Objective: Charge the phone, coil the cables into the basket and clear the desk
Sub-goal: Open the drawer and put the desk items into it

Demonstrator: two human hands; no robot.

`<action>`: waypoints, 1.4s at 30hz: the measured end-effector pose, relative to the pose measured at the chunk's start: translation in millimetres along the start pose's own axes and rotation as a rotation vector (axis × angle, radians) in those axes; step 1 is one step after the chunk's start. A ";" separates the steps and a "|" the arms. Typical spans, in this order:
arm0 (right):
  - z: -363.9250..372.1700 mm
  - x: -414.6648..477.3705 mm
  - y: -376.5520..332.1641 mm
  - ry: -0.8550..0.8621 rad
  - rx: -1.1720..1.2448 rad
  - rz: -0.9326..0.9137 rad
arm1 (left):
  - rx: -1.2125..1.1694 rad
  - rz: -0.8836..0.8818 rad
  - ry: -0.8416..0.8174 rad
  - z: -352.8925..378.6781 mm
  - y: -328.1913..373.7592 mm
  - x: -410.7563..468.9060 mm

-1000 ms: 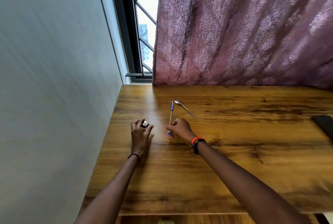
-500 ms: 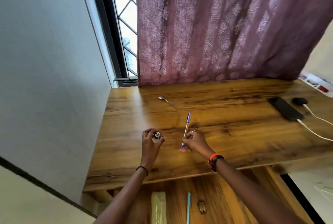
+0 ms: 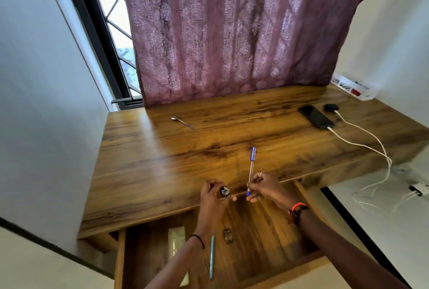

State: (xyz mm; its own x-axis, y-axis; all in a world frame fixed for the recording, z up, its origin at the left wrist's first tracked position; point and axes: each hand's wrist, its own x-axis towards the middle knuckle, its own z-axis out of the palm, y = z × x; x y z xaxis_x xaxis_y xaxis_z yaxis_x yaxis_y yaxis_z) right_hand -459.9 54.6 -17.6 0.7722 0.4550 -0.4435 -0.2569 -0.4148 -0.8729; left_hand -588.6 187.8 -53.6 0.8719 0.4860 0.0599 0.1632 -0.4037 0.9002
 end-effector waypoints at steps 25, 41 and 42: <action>-74.2 -3.2 78.0 -0.486 -0.493 0.237 | 0.460 -0.184 -0.329 108.8 -54.2 -36.4; -44.1 25.3 107.2 -0.541 -0.656 0.435 | 0.198 -0.081 -0.095 88.8 -28.6 -4.4; -44.3 27.6 112.3 -0.527 -0.653 0.434 | 0.178 -0.083 -0.093 87.3 -25.0 -3.0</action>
State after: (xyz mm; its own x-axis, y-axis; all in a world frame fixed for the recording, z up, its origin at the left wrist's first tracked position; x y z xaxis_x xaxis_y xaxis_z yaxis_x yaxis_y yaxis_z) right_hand -441.7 -14.3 -118.8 0.2821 0.3888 -0.8770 0.0391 -0.9181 -0.3945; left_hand -555.0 128.8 -114.0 0.8896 0.4528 -0.0589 0.3081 -0.5001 0.8093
